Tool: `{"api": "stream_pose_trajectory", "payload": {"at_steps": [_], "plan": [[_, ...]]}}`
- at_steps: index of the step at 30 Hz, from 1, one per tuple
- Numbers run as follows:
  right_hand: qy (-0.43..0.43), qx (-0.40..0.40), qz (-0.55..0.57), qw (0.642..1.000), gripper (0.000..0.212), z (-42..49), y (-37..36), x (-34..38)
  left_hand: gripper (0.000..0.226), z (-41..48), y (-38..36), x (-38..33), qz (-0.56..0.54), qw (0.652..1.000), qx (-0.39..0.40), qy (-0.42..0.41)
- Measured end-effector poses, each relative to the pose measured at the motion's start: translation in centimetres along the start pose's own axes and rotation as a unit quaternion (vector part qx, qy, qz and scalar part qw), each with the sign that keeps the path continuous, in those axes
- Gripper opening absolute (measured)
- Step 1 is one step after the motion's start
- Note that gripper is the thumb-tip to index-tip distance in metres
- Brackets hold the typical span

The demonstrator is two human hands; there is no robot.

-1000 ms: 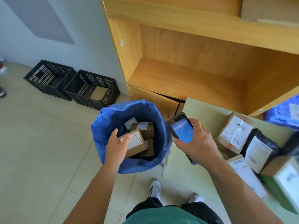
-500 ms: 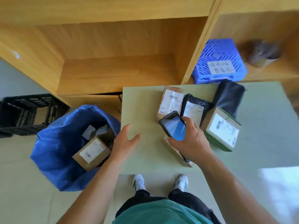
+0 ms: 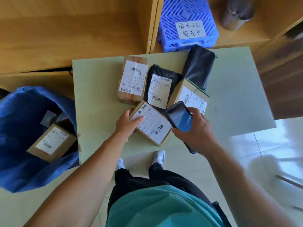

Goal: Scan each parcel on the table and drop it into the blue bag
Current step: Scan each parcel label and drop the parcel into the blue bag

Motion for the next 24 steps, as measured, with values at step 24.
{"api": "stream_pose_trajectory", "payload": {"at_steps": [24], "plan": [[0.16,0.061,-0.184,0.968,0.083,-2.8,-5.6,20.2,0.049,-9.6,19.8,-1.8,0.089,0.954,-0.218,-0.186]]}}
Point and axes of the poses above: each hand's wrist, its own z-axis towards the middle knuckle, its own y-axis out of the back of the hand, x = y × z, the point moved 5 cm from there along z, towards the middle knuckle, and after that the axes turned 6 degrees about x, right-handed, at the moved point
